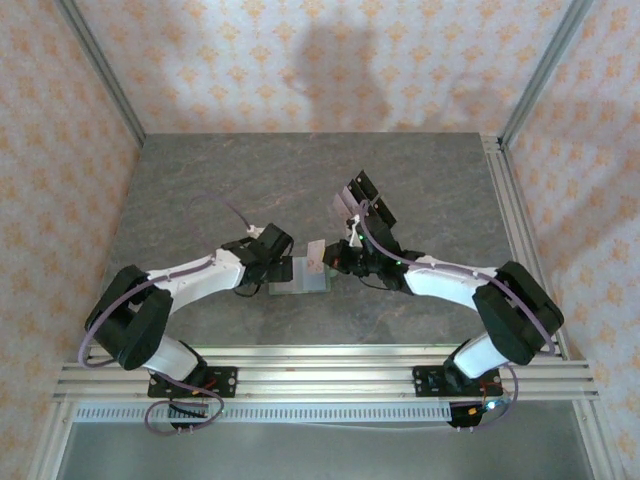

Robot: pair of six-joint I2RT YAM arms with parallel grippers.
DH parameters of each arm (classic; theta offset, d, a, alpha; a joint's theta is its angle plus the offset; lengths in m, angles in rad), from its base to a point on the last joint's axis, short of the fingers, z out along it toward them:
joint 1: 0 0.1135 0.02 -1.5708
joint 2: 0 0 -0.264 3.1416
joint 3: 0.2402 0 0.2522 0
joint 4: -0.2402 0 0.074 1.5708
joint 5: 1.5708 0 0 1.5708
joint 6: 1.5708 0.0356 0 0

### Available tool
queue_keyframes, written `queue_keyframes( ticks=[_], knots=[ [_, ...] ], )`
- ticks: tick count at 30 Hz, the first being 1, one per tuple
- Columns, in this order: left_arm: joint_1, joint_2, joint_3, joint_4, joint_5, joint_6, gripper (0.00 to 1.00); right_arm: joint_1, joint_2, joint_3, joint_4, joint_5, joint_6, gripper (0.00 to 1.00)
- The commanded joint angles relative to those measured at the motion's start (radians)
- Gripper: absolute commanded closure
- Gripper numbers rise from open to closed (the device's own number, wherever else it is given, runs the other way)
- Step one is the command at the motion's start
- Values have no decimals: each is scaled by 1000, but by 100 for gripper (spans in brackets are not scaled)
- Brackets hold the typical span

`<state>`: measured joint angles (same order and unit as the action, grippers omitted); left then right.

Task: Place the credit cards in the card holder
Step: Insert the credit card into the card slot.

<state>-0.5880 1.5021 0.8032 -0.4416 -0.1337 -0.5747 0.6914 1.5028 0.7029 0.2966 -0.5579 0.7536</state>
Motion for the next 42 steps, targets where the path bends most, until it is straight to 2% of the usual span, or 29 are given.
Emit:
queue_keyframes(
  ticks=[1, 7, 16, 31, 42],
  knots=[
    [-15, 31, -18, 4, -18, -18, 0, 14, 30, -34, 217, -6, 65, 100],
    [-22, 68, -19, -61, -75, -76, 0, 17, 86, -73, 291, -24, 78, 100],
    [-28, 33, -48, -86, -107, -121, 0, 17, 178, -101, 395, -70, 86, 100],
    [-29, 1, -66, -100, -118, -129, 0, 17, 291, -131, 581, -139, 127, 100],
    [-29, -56, -56, -136, -143, -129, 0, 17, 357, -106, 614, -166, 103, 100]
  ],
)
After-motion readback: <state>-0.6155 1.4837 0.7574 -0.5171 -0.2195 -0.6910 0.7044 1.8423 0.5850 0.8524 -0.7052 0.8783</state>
